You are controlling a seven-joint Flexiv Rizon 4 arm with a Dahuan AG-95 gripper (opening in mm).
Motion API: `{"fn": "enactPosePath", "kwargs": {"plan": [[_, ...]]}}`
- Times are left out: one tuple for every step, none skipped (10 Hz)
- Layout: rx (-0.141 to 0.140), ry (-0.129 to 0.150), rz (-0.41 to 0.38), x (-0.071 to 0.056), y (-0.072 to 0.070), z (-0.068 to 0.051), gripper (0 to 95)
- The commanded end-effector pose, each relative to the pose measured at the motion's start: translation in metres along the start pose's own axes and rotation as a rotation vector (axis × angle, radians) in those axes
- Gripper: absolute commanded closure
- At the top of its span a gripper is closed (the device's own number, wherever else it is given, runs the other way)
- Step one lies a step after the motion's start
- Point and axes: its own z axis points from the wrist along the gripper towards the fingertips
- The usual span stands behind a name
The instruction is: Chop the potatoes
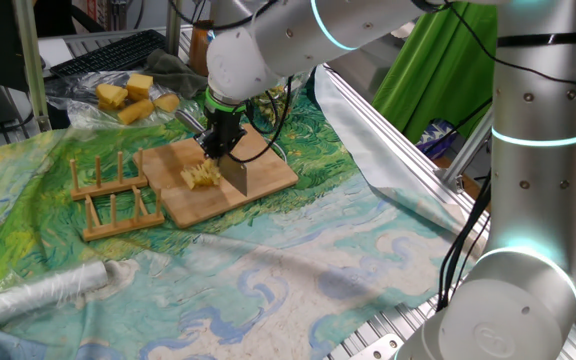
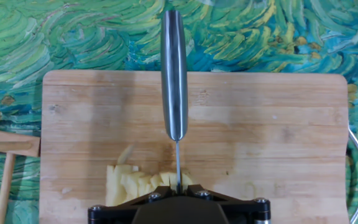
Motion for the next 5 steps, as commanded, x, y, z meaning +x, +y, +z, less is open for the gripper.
{"fn": "enactPosePath", "kwargs": {"plan": [[0.001,0.016,-0.002,-0.001,-0.006,-0.012,95.0],[0.004,0.017,-0.001,0.000,-0.007,-0.015,95.0],[0.007,0.018,-0.003,0.000,-0.008,-0.018,95.0],[0.005,0.020,-0.002,0.002,-0.009,-0.023,95.0],[0.004,0.022,0.000,0.002,-0.009,-0.024,95.0]]}}
